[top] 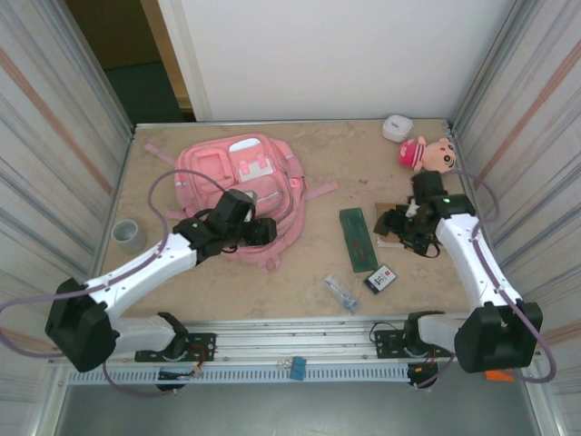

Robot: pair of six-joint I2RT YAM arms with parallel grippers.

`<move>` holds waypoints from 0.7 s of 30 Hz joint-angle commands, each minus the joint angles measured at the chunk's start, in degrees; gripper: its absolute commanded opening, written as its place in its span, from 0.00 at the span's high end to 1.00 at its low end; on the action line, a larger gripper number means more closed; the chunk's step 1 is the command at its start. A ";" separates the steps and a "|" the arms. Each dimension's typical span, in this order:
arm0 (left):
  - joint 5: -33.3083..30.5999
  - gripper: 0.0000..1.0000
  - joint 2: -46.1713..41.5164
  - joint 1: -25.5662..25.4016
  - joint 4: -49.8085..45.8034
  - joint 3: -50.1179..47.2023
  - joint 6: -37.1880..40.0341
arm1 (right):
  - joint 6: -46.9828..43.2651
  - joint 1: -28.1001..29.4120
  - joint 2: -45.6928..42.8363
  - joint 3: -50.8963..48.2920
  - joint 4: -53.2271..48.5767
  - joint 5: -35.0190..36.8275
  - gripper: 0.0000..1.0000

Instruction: Pack the student bag

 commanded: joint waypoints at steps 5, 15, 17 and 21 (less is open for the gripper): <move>3.33 0.30 8.73 -1.11 5.03 7.28 0.25 | 10.22 -22.73 -2.58 -13.76 20.92 -28.69 0.22; 3.72 0.30 12.63 -1.25 7.32 8.74 1.18 | 24.17 -25.56 5.52 -21.17 43.07 -28.86 0.22; 3.84 0.30 13.34 -1.21 7.19 9.40 1.41 | 25.12 -25.79 7.37 -21.31 44.93 -28.14 0.22; 4.22 0.30 14.56 -1.26 7.65 10.23 1.45 | 24.05 -25.63 8.82 -20.20 46.41 -28.64 0.24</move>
